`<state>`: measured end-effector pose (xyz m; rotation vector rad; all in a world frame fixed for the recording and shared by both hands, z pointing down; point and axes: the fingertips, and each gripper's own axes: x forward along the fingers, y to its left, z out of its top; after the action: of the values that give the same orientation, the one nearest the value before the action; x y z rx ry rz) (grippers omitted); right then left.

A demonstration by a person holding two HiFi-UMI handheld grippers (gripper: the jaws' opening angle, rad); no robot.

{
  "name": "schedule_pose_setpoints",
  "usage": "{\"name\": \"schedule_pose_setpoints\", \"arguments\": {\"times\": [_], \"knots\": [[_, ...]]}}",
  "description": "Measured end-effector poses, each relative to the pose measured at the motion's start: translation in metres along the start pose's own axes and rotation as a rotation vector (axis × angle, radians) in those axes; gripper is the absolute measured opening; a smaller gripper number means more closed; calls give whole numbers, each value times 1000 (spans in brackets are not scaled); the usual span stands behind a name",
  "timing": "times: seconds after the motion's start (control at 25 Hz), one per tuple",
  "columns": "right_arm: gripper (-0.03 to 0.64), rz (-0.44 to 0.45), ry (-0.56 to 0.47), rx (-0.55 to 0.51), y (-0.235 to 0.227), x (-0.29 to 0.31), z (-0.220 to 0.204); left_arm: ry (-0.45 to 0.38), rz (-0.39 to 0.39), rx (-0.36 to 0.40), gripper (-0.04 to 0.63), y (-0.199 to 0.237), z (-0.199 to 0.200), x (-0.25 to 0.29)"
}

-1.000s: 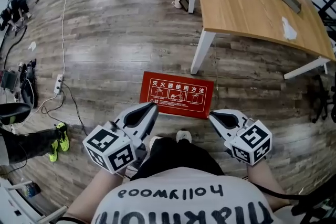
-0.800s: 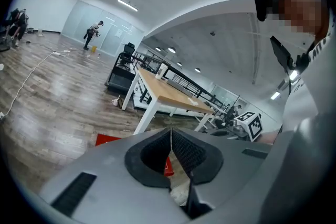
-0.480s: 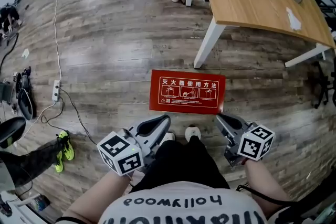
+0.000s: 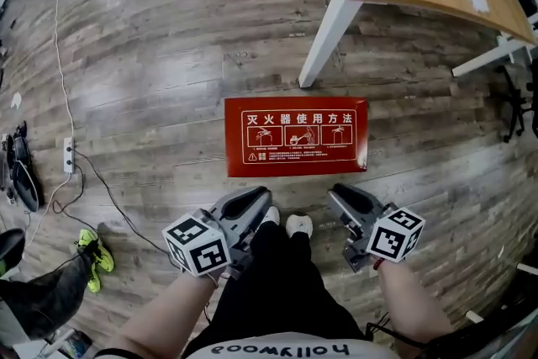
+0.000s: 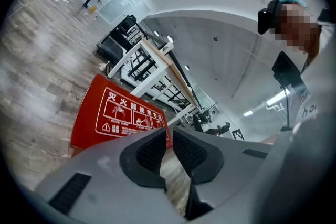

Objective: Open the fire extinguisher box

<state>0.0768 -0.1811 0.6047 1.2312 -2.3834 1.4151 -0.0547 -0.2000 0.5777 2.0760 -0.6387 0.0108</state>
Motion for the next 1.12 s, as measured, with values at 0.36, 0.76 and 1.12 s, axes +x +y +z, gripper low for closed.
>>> {"name": "schedule_pose_setpoints", "arguments": {"times": [0.36, 0.76, 1.12], "knots": [[198, 63, -72, 215, -77, 39, -44, -163, 51, -275, 172, 89, -62, 22], [199, 240, -182, 344, -113, 49, -52, -286, -84, -377, 196, 128, -78, 48], [199, 515, -217, 276, -96, 55, -37, -357, -367, -306, 198, 115, -58, 62]]}}
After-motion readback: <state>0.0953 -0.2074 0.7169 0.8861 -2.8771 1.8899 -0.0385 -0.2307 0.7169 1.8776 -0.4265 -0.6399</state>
